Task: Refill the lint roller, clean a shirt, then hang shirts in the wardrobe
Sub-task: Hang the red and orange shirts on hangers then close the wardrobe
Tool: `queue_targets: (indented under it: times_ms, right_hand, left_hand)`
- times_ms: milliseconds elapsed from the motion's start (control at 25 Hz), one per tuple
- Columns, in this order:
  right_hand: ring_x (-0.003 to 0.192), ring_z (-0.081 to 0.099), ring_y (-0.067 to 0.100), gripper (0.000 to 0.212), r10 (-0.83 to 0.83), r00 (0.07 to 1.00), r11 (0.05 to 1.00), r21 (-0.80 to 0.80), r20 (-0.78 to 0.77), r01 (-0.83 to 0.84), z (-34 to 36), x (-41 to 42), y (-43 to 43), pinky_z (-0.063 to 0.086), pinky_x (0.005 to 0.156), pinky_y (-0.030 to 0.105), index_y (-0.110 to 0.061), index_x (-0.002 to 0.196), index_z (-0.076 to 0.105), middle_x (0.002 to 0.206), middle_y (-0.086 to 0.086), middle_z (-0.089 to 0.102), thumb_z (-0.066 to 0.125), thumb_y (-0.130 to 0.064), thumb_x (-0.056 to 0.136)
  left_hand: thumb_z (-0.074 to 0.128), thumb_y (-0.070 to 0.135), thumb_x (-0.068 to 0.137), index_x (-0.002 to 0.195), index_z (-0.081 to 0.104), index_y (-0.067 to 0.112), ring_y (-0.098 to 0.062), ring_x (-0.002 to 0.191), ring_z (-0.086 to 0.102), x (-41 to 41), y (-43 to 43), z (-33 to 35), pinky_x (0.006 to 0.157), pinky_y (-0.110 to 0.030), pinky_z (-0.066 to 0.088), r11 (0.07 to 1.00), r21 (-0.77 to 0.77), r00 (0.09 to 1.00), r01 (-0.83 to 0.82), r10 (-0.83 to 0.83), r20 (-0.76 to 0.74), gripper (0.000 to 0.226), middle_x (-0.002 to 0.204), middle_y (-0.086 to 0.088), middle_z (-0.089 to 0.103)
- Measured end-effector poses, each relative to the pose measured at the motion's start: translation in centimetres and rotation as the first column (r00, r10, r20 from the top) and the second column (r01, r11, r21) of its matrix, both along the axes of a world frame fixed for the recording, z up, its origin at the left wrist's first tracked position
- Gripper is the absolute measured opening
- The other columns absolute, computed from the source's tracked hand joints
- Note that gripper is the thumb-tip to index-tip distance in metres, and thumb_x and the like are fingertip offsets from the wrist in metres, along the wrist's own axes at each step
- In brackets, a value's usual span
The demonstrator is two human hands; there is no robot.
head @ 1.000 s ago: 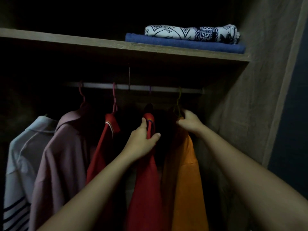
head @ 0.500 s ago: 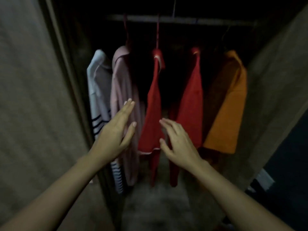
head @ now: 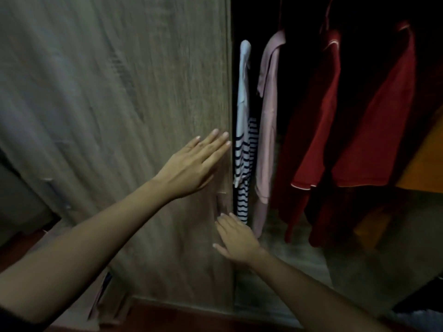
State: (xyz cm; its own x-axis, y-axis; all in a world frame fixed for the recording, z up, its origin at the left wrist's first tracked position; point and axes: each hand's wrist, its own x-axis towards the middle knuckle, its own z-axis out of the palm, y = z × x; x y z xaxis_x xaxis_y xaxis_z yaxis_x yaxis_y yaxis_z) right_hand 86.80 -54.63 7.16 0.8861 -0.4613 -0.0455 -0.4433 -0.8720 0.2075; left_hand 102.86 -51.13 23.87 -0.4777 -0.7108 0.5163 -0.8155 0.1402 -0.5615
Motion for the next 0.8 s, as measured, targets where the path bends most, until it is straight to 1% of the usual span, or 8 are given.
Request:
queue_targets:
  times_ms: [80, 120, 200, 240, 320, 440, 560, 800]
  right_hand:
    - [0.101, 0.065, 0.016, 0.062, -0.055, 0.994, 0.995, -0.089, -0.098, 0.047, 0.7, 1.4, -0.6, 0.037, 0.104, 0.032, -0.013, 0.097, 0.074, 0.1, 0.0, 0.072, 0.06, -0.064, 0.065]
    - [0.108, 0.062, 0.018, 0.064, -0.078, 0.985, 0.988, -0.145, -0.157, 0.055, 1.3, 1.9, -0.9, 0.035, 0.107, 0.033, -0.012, 0.105, 0.071, 0.107, 0.001, 0.07, 0.058, -0.064, 0.069]
    - [0.128, 0.043, 0.024, 0.064, -0.041, 0.965, 0.958, -0.286, -0.259, -0.036, 1.4, 2.5, -1.6, 0.019, 0.116, 0.036, -0.004, 0.13, 0.051, 0.132, 0.007, 0.053, 0.043, -0.052, 0.089]
    - [0.133, 0.034, 0.026, 0.061, -0.007, 0.956, 0.929, -0.356, -0.294, -0.103, 1.2, 2.7, -2.0, 0.011, 0.118, 0.037, -0.002, 0.137, 0.04, 0.139, 0.009, 0.043, 0.036, -0.045, 0.094]
    - [0.135, 0.027, 0.027, 0.053, 0.03, 0.933, 0.869, -0.451, -0.36, -0.202, 1.5, 3.0, -2.2, 0.006, 0.118, 0.038, -0.003, 0.142, 0.03, 0.145, 0.009, 0.033, 0.031, -0.032, 0.098]
    - [0.133, 0.028, 0.027, 0.047, 0.067, 0.93, 0.845, -0.475, -0.361, -0.245, 1.8, 2.8, -2.5, 0.009, 0.118, 0.038, -0.003, 0.141, 0.029, 0.145, 0.009, 0.031, 0.031, -0.021, 0.098]
    - [0.13, 0.031, 0.027, 0.047, 0.082, 0.922, 0.84, -0.472, -0.377, -0.268, 2.5, 1.5, -2.7, 0.014, 0.118, 0.039, -0.002, 0.139, 0.033, 0.14, 0.011, 0.034, 0.034, -0.02, 0.096]
    - [0.125, 0.037, 0.024, 0.045, -0.016, 0.909, 0.848, -0.486, -0.417, -0.208, 2.2, -4.6, -3.7, 0.018, 0.117, 0.039, -0.006, 0.137, 0.04, 0.135, 0.006, 0.04, 0.035, -0.024, 0.095]
  left_hand:
    - [0.037, 0.024, 0.089, 0.141, 0.034, 0.006, -0.026, 0.137, 0.035, 1.0, -0.4, 0.5, 0.11, -0.038, 0.028, 1.0, -0.01, 0.999, -0.005, 0.006, 0.044, 0.055, 0.147, -0.013, 0.04]
    - [0.036, 0.023, 0.089, 0.141, 0.035, 0.006, -0.026, 0.136, 0.037, 1.4, -0.6, 0.7, 0.11, -0.039, 0.032, 1.0, -0.013, 0.999, -0.008, 0.009, 0.054, 0.054, 0.147, -0.012, 0.041]
    - [0.038, 0.023, 0.089, 0.141, 0.037, 0.006, -0.027, 0.135, 0.039, 2.0, -1.2, 0.8, 0.107, -0.041, 0.035, 1.0, -0.01, 0.997, -0.01, 0.01, 0.079, 0.054, 0.146, -0.012, 0.041]
    - [0.038, 0.023, 0.089, 0.141, 0.037, 0.006, -0.026, 0.135, 0.039, 2.3, -1.6, 0.8, 0.107, -0.041, 0.035, 1.0, -0.01, 0.995, -0.009, 0.01, 0.096, 0.054, 0.147, -0.011, 0.041]
    - [0.039, 0.023, 0.088, 0.141, 0.037, 0.007, -0.026, 0.135, 0.039, 2.5, -2.1, 0.7, 0.108, -0.041, 0.034, 1.0, -0.012, 0.994, -0.004, 0.006, 0.111, 0.055, 0.147, -0.01, 0.04]
    - [0.04, 0.023, 0.088, 0.141, 0.035, 0.009, -0.025, 0.136, 0.037, 2.5, -2.8, 0.6, 0.109, -0.04, 0.032, 0.999, -0.017, 0.992, 0.028, -0.025, 0.123, 0.055, 0.148, -0.009, 0.039]
    - [0.042, 0.022, 0.089, 0.142, 0.035, 0.009, -0.023, 0.137, 0.036, 1.8, -3.7, 0.8, 0.112, -0.039, 0.024, 0.996, -0.03, 0.985, 0.082, -0.076, 0.158, 0.055, 0.149, -0.008, 0.038]
    - [0.039, 0.022, 0.091, 0.142, 0.034, 0.009, -0.021, 0.139, 0.028, -3.5, -7.3, 0.4, 0.112, -0.039, 0.018, 0.976, -0.066, 0.963, 0.21, -0.194, 0.185, 0.053, 0.149, -0.008, 0.037]
